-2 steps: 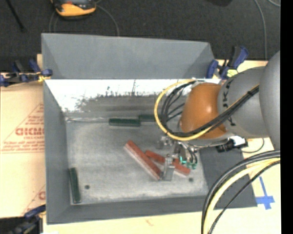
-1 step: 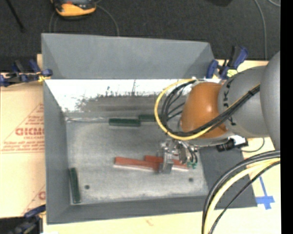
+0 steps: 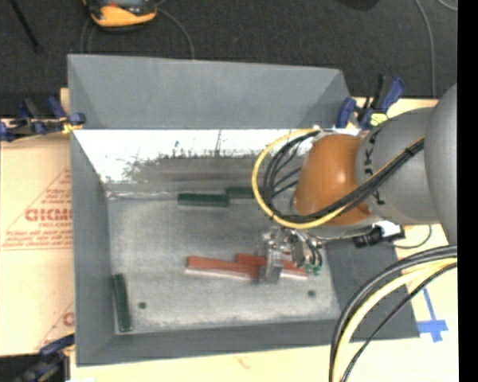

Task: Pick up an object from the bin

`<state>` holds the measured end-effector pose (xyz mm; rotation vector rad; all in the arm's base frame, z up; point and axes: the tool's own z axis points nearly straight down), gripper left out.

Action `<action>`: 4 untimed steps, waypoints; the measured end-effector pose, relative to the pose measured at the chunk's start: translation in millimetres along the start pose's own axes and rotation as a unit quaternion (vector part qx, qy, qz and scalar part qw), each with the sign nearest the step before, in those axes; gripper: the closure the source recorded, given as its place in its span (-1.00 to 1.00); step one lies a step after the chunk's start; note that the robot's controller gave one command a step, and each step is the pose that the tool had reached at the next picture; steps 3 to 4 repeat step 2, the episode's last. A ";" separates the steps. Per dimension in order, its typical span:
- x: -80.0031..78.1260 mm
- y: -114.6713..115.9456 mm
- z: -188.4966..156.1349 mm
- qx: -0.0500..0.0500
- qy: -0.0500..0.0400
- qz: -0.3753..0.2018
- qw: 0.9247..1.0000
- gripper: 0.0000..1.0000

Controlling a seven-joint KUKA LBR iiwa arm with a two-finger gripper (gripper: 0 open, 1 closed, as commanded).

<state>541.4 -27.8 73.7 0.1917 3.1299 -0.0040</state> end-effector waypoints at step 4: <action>1.4 -25.4 -195.9 0.000 0.001 -0.019 1.000 1.00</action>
Offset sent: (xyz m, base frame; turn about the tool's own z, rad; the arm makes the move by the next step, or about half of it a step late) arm -0.0065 -0.0223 0.1953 -0.0397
